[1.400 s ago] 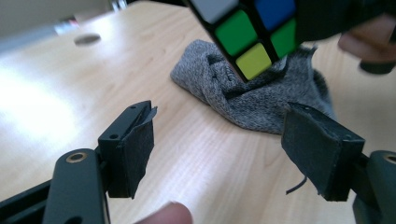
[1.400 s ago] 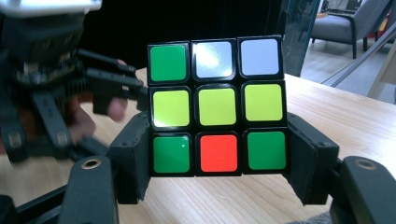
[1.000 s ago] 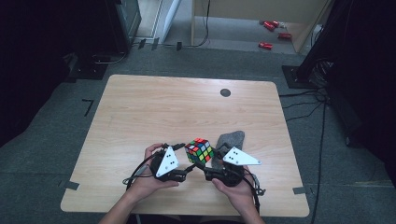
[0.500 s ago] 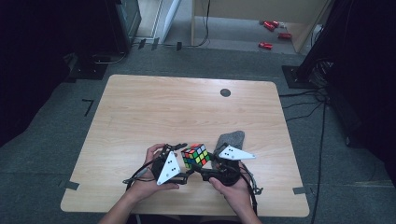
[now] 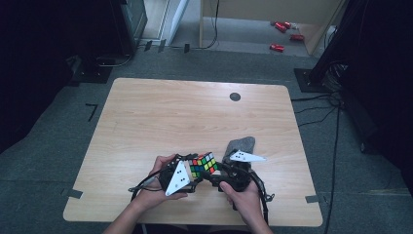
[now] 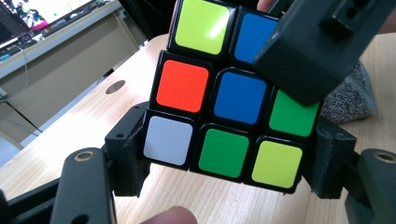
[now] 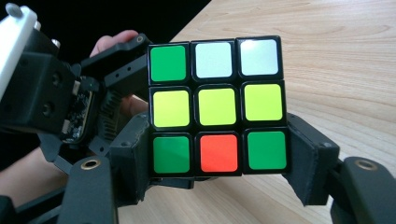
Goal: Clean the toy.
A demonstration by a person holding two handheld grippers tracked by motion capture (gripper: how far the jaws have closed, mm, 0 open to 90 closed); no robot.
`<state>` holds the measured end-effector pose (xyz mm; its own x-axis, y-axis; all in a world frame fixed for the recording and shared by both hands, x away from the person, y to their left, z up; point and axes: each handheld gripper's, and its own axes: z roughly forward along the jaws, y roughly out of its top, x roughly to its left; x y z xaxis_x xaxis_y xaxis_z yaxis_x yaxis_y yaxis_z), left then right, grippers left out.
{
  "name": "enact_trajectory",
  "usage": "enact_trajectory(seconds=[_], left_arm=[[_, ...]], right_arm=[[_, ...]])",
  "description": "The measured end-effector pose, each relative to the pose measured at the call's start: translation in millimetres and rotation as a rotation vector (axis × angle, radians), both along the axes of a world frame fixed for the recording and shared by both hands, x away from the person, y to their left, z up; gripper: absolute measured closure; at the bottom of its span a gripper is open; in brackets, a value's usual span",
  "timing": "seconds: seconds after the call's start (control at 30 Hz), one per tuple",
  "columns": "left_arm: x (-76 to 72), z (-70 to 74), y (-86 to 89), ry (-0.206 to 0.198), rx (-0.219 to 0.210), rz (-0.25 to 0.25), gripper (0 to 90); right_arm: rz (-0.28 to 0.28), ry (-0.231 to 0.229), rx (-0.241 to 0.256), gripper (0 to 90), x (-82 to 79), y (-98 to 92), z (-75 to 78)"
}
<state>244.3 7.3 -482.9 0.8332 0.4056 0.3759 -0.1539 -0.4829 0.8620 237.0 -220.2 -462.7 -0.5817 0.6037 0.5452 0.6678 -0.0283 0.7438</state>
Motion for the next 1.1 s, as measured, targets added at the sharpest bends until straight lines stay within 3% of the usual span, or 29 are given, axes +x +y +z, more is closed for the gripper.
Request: enact_trajectory(seconds=[0.13, 0.23, 0.33, 0.43, 0.53, 0.6, 0.67, 0.77, 0.83, 0.97, 1.03, 1.1], left_arm=[[2.3, 2.5, 2.4, 0.053, -0.029, 0.013, 33.1], [9.1, 4.2, 9.7, 0.112, -0.064, 0.049, 34.0], [15.3, 5.9, 19.3, 0.161, -0.09, 0.073, 34.1], [19.2, 8.4, 25.7, 0.208, -0.119, 0.079, 34.2], [20.6, 9.5, 29.4, 0.247, -0.13, 0.056, 34.2], [21.5, 10.0, 31.4, 0.275, -0.142, 0.044, 34.2], [23.1, 10.1, 32.5, 0.297, -0.151, 0.047, 34.3], [24.4, 9.3, 33.2, 0.314, -0.148, 0.053, 34.3], [25.0, 8.5, 33.3, 0.316, -0.141, 0.055, 34.3], [25.2, 7.7, 32.8, 0.325, -0.139, 0.051, 34.3], [24.3, 8.3, 33.9, 0.337, -0.153, 0.02, 34.4], [22.9, 9.8, 34.1, 0.33, -0.158, 0.014, 34.4]], right_arm=[[-0.001, -0.023, 0.04, 31.1, 2.2, -4.7, 0.8], [-0.018, -0.097, 0.037, 23.8, 3.2, -13.5, 3.1], [-0.058, -0.159, 0.005, 25.3, 2.6, -26.3, 7.1], [-0.12, -0.239, -0.098, 28.9, 4.5, -39.7, 6.5], [-0.186, -0.368, -0.316, 30.6, 8.0, -47.5, -2.3], [-0.185, -0.411, -0.399, 29.4, 12.3, -51.2, -11.0], [-0.17, -0.387, -0.429, 26.1, 17.7, -53.5, -20.0], [-0.133, -0.339, -0.537, 21.1, 25.0, -53.0, -36.9], [-0.113, -0.305, -0.58, 18.2, 27.4, -52.7, -43.8], [-0.11, -0.272, -0.62, 19.7, 29.6, -55.4, -53.0], [-0.107, -0.25, -0.649, 22.0, 30.5, -56.1, -58.2], [-0.116, -0.24, -0.632, 31.4, 30.1, -57.9, -59.8]])
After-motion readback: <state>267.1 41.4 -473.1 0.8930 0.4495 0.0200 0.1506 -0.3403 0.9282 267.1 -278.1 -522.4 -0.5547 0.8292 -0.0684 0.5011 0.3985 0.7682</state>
